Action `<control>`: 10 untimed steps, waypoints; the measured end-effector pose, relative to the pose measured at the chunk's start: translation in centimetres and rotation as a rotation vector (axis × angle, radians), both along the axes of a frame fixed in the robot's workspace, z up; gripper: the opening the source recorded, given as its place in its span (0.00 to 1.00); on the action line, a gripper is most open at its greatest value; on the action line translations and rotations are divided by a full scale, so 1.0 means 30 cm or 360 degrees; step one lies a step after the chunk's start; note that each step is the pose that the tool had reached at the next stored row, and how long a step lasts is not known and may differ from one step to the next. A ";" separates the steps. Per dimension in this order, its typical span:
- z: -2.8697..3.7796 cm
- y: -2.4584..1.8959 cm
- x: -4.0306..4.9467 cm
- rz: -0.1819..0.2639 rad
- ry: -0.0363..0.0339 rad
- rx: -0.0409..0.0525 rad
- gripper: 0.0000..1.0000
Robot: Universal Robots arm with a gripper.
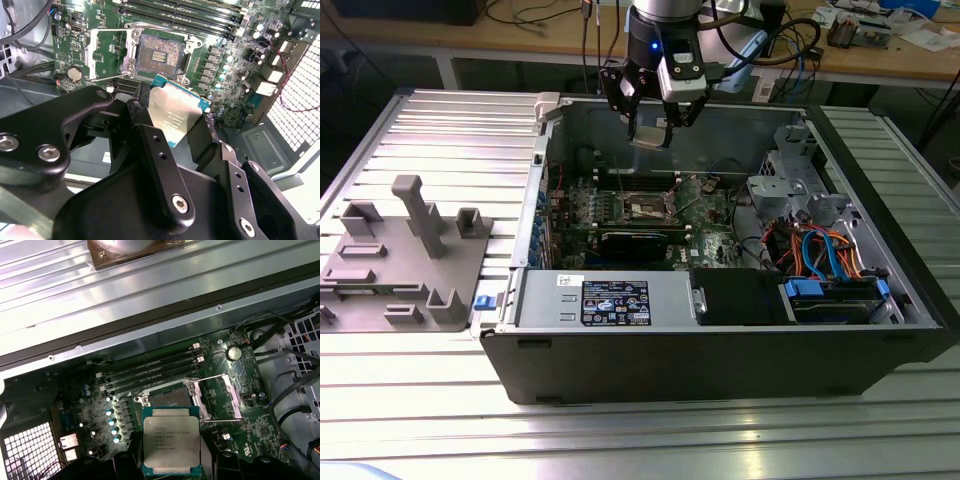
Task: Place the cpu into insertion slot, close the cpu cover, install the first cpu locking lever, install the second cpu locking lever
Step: 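Place the cpu into insertion slot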
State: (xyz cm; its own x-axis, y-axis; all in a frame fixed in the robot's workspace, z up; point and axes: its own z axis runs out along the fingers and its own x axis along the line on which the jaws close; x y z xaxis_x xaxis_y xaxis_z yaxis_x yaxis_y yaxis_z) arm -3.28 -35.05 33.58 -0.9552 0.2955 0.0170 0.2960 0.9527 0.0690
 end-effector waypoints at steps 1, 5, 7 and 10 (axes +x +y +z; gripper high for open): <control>0.000 0.000 0.000 -0.0001 0.0000 0.0000 0.54; 0.000 0.000 0.000 -0.0006 0.0000 0.0000 0.54; 0.000 0.000 0.000 -0.0008 0.0000 0.0000 0.54; 0.000 0.000 0.000 -0.0011 0.0000 0.0000 0.54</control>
